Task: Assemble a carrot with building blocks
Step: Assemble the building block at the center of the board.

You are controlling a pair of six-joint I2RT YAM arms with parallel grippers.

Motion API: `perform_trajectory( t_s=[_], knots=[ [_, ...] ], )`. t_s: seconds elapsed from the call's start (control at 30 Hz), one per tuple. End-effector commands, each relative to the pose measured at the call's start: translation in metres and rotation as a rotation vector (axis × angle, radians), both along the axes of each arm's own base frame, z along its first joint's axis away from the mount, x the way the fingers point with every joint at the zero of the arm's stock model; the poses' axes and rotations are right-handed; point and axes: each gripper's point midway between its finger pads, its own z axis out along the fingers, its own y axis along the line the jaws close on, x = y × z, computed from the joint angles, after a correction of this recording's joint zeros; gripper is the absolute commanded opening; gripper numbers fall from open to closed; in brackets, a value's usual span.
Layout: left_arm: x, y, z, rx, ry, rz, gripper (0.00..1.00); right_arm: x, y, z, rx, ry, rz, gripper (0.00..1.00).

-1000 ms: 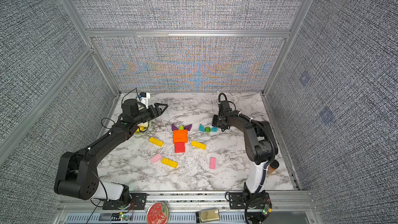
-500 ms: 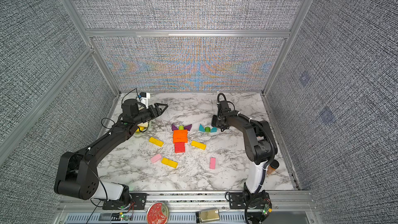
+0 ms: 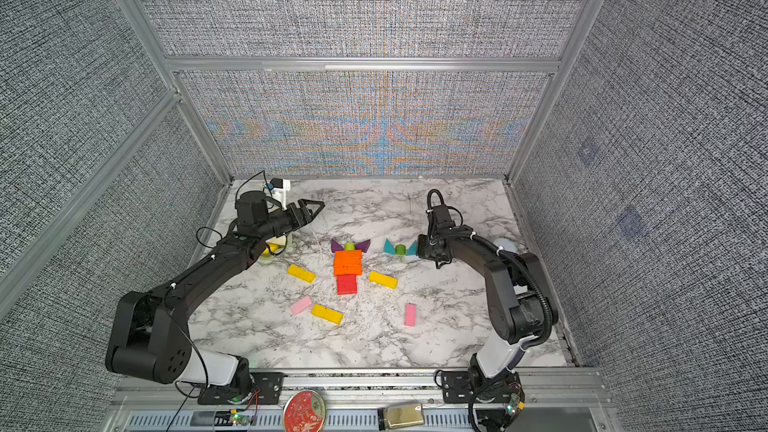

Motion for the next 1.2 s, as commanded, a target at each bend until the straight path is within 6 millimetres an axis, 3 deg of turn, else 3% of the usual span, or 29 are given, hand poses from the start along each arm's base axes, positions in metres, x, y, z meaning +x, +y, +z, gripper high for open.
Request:
perform_trajectory(
  t_s=[0.0,0.57,0.83,1.17],
  knots=[
    [0.001,-0.001,0.006,-0.004,-0.020,-0.006,0.77,-0.009,0.003,-0.009,-0.031,0.025,0.046,0.28],
    [0.001,-0.001,0.005,-0.002,-0.019,-0.007,0.77,0.011,0.014,-0.030,-0.109,0.044,0.098,0.31],
    [0.002,-0.001,0.004,0.000,-0.019,-0.007,0.77,0.015,0.026,-0.028,-0.111,0.036,0.120,0.31],
    [0.002,0.000,0.002,0.000,-0.013,-0.004,0.77,0.009,0.022,-0.023,-0.133,0.039,0.129,0.31]
  ],
)
